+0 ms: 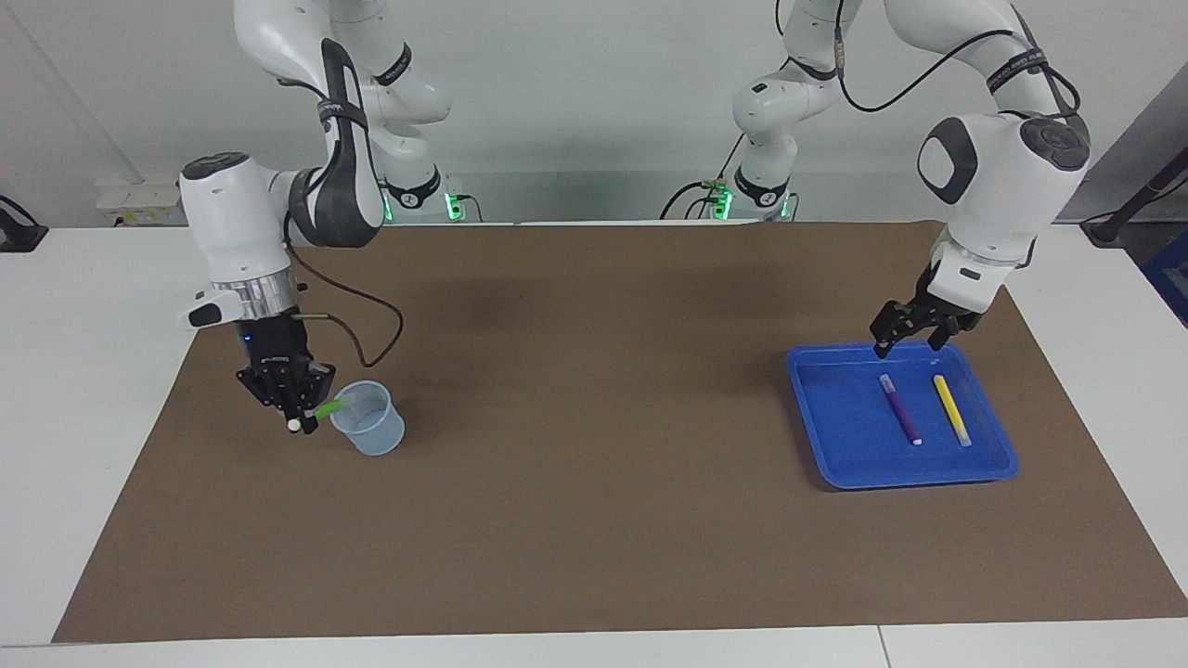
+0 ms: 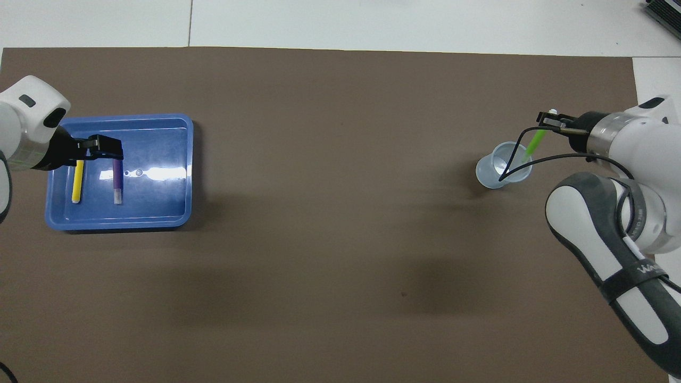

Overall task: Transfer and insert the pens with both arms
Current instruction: 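Lower the green pen into the white cup while the left gripper reaches the purple pen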

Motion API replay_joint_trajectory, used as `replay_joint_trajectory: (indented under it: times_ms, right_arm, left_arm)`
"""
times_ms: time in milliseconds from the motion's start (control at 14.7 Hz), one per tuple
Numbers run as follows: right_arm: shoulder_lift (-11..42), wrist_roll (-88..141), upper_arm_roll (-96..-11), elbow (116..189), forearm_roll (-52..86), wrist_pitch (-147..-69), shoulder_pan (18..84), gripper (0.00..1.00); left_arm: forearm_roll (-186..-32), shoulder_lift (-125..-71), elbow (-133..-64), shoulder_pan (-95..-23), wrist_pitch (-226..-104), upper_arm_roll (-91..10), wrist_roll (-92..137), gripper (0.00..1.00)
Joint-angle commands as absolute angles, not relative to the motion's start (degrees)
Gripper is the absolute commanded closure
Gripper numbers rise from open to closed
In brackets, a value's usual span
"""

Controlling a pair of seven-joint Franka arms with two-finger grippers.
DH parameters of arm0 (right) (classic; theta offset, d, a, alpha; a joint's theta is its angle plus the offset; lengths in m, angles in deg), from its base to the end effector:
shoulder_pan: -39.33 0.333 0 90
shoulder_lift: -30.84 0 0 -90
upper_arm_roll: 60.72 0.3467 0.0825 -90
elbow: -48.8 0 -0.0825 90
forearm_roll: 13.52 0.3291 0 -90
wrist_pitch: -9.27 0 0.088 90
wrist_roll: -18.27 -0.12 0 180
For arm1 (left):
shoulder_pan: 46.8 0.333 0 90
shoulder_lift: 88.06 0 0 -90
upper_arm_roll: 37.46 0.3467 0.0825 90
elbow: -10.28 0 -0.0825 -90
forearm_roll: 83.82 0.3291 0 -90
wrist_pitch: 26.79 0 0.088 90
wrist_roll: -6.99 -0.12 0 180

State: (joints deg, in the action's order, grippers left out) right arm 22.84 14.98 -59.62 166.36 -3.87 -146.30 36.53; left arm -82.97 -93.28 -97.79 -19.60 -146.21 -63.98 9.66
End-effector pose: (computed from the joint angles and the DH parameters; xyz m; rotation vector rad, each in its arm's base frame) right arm 0.5812 -0.0229 0.4803 -2.9048 0.3249 -0.7791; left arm 0.5471 0.0156 0.5115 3.1060 0.0869 0.1807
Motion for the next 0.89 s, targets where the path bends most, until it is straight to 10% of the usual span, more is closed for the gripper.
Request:
replay_joint_trajectory:
  times_ms: [0, 817]
  right_arm:
    - [21.3, 13.3, -59.5, 165.6, -5.1, -147.8, 36.6, 1.00]
    - [20.3, 8.4, -59.6, 166.2, -5.3, -149.4, 38.9, 1.00]
  left_arm:
    - [-82.1, -92.5, -101.3, -17.4, -149.7, -64.4, 6.7, 0.07]
    - [-77.7, -99.5, -106.7, -14.7, -164.1, -63.9, 6.3, 0.16]
